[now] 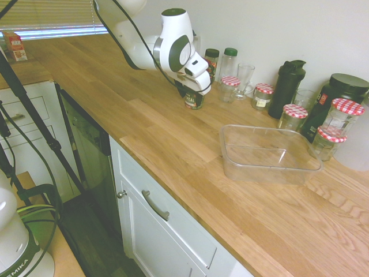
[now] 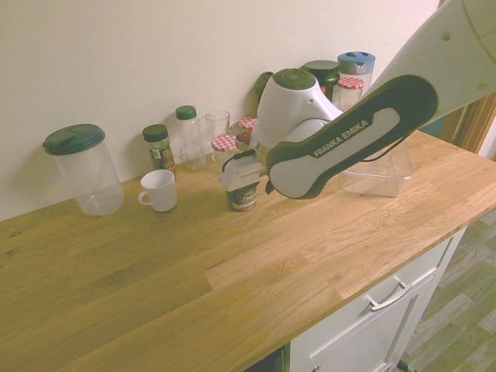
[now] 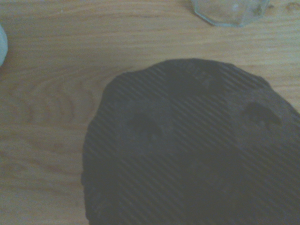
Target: Put the cereal into the container
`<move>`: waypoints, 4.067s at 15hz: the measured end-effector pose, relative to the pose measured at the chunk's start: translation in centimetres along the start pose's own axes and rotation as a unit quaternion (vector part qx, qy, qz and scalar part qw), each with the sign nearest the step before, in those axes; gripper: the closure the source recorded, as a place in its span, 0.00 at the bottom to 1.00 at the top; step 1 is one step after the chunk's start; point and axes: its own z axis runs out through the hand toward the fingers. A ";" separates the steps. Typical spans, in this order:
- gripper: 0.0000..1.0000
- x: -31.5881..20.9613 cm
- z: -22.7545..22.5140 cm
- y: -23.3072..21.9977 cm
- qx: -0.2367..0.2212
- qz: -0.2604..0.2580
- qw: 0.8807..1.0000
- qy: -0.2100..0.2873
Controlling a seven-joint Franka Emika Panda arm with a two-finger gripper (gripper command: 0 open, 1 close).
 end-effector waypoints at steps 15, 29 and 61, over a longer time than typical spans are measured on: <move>1.00 1.0 2.0 -0.7 0.035 0.027 0.999 0.016; 1.00 16.1 -18.6 8.4 -0.017 0.063 0.984 0.164; 0.00 22.0 -4.1 25.6 -0.093 0.239 0.964 0.075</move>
